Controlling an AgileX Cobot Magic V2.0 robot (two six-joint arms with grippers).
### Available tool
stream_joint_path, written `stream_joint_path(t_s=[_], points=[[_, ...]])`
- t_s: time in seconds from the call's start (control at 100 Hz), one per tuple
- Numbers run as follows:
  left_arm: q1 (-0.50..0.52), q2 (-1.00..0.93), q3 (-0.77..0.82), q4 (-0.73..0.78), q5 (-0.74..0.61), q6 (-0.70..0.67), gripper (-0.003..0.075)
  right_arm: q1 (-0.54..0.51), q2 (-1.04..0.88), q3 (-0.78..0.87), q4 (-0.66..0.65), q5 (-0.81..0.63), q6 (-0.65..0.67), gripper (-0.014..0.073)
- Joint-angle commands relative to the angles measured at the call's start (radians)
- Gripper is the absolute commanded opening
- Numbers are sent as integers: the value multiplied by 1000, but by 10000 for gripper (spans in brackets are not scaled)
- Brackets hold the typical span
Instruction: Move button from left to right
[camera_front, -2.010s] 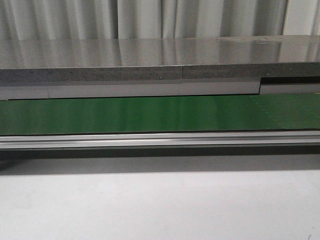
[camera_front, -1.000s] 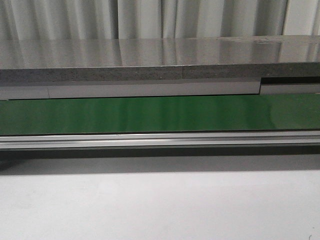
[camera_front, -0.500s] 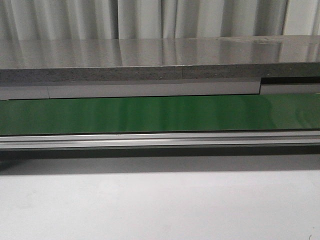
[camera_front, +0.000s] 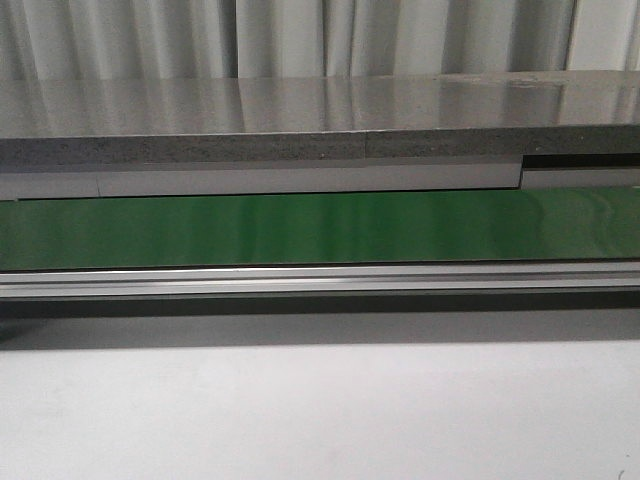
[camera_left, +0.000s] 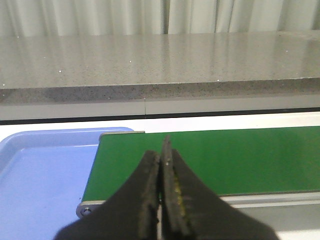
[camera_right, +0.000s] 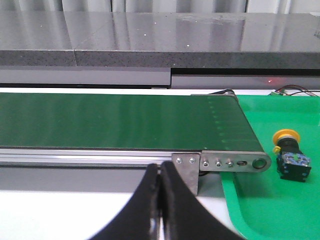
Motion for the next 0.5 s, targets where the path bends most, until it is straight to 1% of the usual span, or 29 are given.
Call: stream_joint_path(t_s=[0.0, 0.34, 0.43, 0.49], points=[[-5, -45, 14, 28, -85, -44, -20, -8, -18, -15, -4, -87, 2, -67], [-3, -267, 175, 17, -85, -46, -20, -8, -18, -15, -4, -87, 2, -67], [8, -279, 204, 13, -103, -46, -20, -8, -18, -15, -4, -87, 2, -67], [19, -279, 204, 13, -85, -53, -20, -8, -18, -15, -4, -87, 2, -67]])
